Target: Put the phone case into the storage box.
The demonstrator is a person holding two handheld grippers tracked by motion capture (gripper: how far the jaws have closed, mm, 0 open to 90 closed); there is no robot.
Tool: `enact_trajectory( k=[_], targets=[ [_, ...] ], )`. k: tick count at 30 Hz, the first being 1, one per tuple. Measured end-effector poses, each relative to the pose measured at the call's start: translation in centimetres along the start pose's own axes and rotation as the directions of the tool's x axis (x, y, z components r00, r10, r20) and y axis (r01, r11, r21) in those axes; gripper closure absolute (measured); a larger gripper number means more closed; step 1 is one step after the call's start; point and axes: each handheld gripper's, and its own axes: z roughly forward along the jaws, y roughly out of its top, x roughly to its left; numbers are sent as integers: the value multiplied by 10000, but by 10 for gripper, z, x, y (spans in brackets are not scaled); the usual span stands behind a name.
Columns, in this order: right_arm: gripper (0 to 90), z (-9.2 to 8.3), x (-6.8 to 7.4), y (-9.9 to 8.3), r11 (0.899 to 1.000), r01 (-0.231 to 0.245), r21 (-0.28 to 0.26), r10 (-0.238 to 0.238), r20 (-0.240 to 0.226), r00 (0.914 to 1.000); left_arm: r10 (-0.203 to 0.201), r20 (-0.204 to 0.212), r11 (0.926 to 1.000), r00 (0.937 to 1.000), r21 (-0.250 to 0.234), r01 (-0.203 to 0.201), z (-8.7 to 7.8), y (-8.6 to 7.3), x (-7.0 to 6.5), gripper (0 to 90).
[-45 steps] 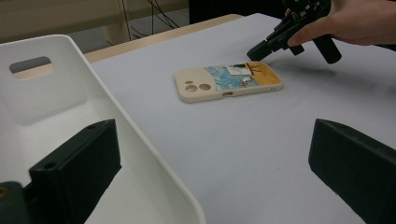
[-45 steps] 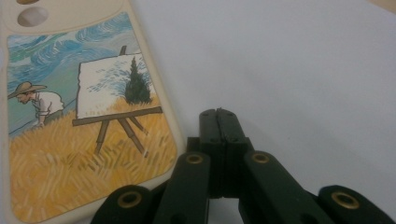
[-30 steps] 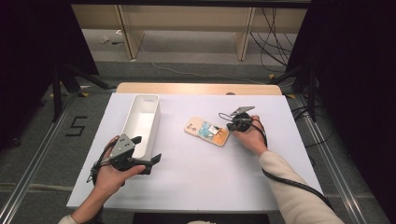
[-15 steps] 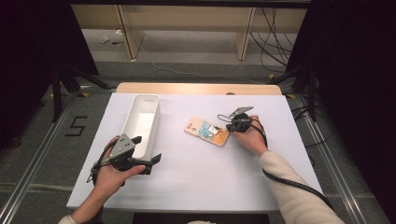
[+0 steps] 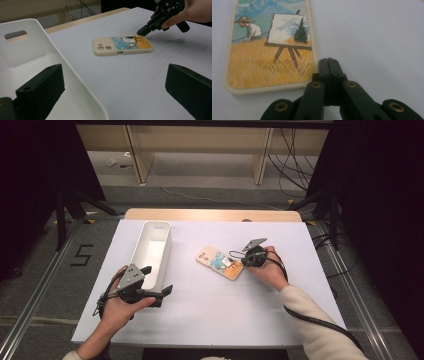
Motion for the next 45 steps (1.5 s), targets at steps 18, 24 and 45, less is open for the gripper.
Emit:
enact_trajectory(
  k=[18,24,45],
  targets=[
    [900,-15,27,-5,9956,829,446,-797,-695,9944,42,48,10000,10000,-55,-41,0,0,-1,25],
    [900,-18,32,-6,9952,831,515,-787,-815,9936,25,65,10000,10000,-36,-25,0,0,-1,29],
    [307,-34,25,5,9915,-1292,-172,1267,-1056,9863,12,74,10000,10000,-15,-12,0,1,-1,31]
  ],
)
